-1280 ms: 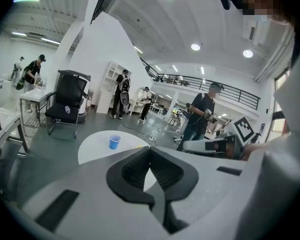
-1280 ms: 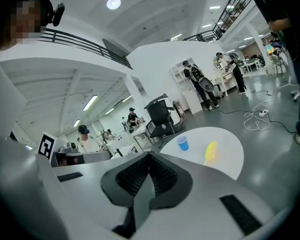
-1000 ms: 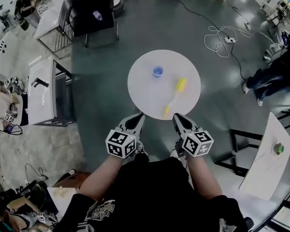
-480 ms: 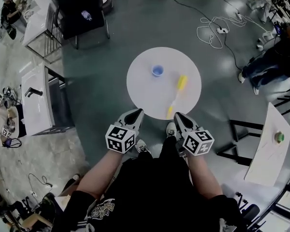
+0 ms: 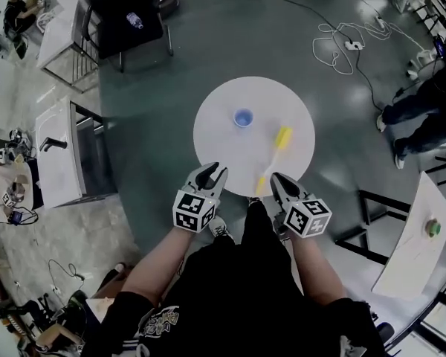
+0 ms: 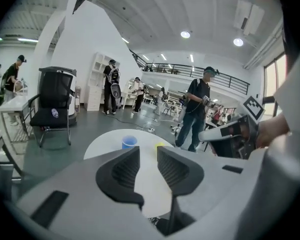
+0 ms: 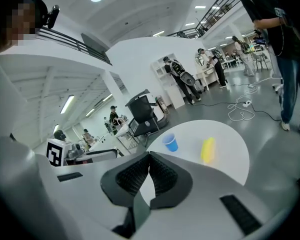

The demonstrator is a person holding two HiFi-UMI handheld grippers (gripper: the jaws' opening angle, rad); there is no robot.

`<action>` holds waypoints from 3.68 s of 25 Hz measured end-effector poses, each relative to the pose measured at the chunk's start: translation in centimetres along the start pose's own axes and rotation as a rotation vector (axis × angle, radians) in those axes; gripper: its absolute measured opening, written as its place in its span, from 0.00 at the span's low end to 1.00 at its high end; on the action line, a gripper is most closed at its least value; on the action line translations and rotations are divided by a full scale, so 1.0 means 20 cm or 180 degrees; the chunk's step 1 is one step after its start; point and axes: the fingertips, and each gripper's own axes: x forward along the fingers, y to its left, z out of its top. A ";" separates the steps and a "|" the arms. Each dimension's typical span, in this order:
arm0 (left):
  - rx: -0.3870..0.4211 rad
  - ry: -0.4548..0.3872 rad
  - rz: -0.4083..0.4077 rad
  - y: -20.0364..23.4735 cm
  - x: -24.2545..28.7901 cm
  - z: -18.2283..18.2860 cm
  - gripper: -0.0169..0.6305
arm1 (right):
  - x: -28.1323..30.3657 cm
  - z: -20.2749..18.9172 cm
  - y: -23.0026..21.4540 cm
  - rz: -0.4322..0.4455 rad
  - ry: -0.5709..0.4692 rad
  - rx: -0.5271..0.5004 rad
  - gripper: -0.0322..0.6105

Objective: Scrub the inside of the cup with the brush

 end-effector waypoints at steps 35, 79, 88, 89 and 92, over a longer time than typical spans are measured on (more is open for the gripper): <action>0.0736 0.0343 0.0417 0.40 1.19 -0.21 0.47 | 0.39 -0.21 -0.69 0.0045 0.0836 0.0366 0.09; 0.1077 0.0813 0.0514 0.27 0.46 0.01 0.46 | 0.52 0.12 -0.36 -0.0362 0.1385 -0.3383 0.11; 0.1632 0.1403 0.0366 0.20 0.34 -0.02 0.46 | 0.52 0.27 -0.14 -0.0591 0.1779 -0.6276 0.12; 0.1710 0.1454 0.0349 0.19 0.33 -0.02 0.46 | 0.53 0.27 -0.12 -0.0613 0.1816 -0.6546 0.11; 0.1878 0.1574 0.0273 0.16 0.31 -0.03 0.46 | 0.52 0.25 -0.04 -0.0611 0.1955 -0.7169 0.11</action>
